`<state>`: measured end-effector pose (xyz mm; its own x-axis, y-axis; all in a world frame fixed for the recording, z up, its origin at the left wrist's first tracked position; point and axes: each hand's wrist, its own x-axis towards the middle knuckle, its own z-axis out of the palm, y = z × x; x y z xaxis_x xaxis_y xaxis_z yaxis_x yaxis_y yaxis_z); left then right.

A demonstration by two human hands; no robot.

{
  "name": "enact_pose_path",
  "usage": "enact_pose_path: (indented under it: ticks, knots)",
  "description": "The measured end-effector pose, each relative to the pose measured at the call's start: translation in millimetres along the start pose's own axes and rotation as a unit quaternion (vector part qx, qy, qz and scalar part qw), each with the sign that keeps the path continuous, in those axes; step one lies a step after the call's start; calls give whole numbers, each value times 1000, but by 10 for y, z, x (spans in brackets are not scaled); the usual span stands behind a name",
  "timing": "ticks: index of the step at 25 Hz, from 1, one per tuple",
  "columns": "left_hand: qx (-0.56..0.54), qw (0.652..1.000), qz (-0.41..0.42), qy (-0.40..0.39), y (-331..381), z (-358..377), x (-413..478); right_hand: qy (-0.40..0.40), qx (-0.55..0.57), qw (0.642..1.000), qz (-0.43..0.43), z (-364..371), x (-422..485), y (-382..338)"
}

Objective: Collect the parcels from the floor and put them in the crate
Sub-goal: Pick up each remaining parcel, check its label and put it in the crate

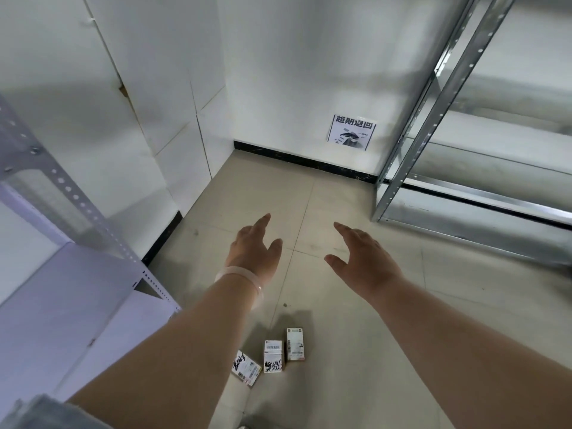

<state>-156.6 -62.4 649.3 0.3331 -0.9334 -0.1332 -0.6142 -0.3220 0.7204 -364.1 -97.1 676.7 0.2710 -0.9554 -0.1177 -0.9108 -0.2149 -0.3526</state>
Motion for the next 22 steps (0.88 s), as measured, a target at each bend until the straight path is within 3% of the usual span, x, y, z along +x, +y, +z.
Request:
enact_pose_path:
  ticks: [5,11,17,22]
  knots:
    - [-5,1000,-22,-13,-57,91,564,2,9,1000,3,-8,521,-5]
    - [-2,999,-52,-14,-145,560,864,-61,6,998,-12,295,1037,453]
    - [14,987,-162,-2,-712,1417,829,-198,-52,978,-38,1008,1413,1220]
    - [34,977,-209,-20,-1416,2261,813,-226,-90,967,-78,1885,1839,1619]
